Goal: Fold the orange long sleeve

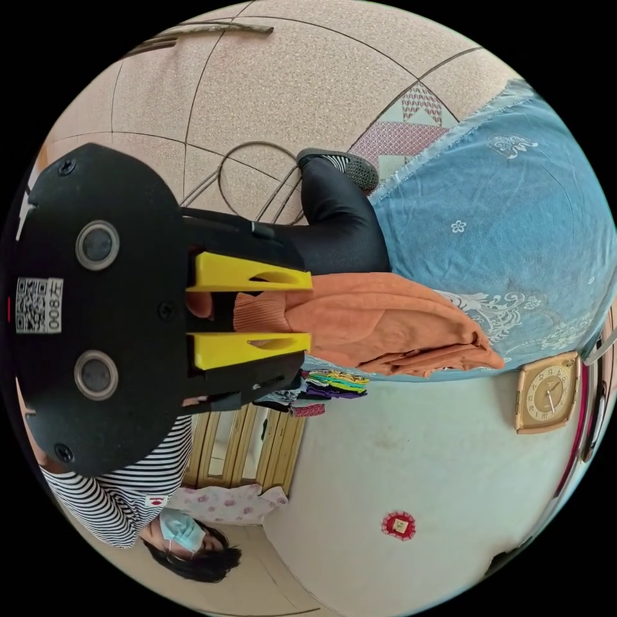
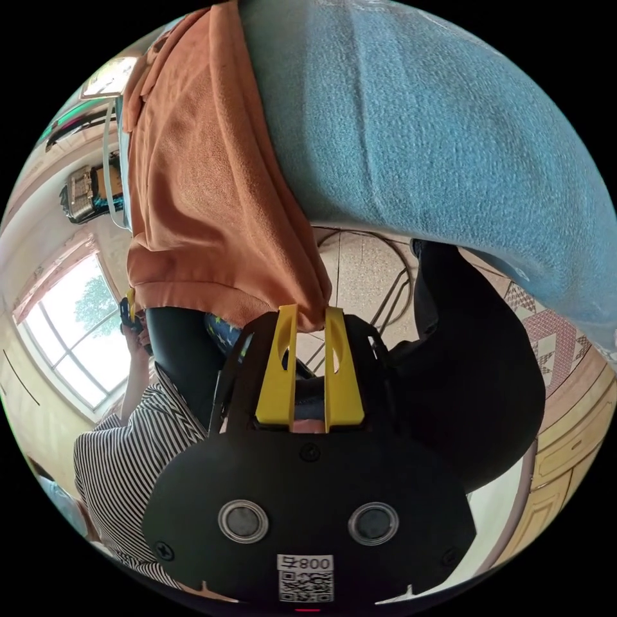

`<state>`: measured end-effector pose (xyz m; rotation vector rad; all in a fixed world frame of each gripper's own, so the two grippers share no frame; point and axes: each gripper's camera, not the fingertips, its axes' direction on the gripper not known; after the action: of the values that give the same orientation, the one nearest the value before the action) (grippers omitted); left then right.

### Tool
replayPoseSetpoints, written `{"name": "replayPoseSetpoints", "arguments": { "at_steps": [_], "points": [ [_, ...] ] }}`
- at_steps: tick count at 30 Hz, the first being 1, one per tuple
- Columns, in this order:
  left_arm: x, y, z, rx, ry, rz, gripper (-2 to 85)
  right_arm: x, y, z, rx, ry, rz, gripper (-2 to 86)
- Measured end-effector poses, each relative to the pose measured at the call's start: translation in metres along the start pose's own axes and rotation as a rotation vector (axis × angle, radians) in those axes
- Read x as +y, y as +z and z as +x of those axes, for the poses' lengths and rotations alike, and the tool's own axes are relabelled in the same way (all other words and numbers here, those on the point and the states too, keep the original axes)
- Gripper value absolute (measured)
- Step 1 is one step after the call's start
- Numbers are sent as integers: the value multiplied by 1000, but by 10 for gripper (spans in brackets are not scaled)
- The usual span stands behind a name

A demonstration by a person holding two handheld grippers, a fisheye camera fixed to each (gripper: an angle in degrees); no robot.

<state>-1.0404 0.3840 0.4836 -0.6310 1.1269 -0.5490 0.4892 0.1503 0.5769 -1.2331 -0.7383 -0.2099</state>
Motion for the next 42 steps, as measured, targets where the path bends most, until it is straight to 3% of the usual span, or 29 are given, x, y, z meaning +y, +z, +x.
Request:
{"name": "replayPoseSetpoints", "arguments": {
  "at_steps": [7,12,18,27,30,36,42],
  "points": [
    [16,-14,24,48,93,11,65,33,-8,0,-78,-119,27,15],
    [22,-23,63,102,209,21,60,94,-58,-13,-298,-299,136,6],
    [25,-34,92,127,302,20,59,141,-128,-34,-299,-411,230,4],
    [38,-24,38,6,139,-20,56,135,-89,-2,-107,-240,128,11],
    [37,-24,40,19,138,-6,55,148,-87,12,-206,-225,210,22],
    [23,-23,53,-59,170,-33,55,191,-87,27,-210,-169,370,75],
    [12,-19,47,-53,122,-26,54,210,-58,11,-193,-166,408,101]
  ]
}}
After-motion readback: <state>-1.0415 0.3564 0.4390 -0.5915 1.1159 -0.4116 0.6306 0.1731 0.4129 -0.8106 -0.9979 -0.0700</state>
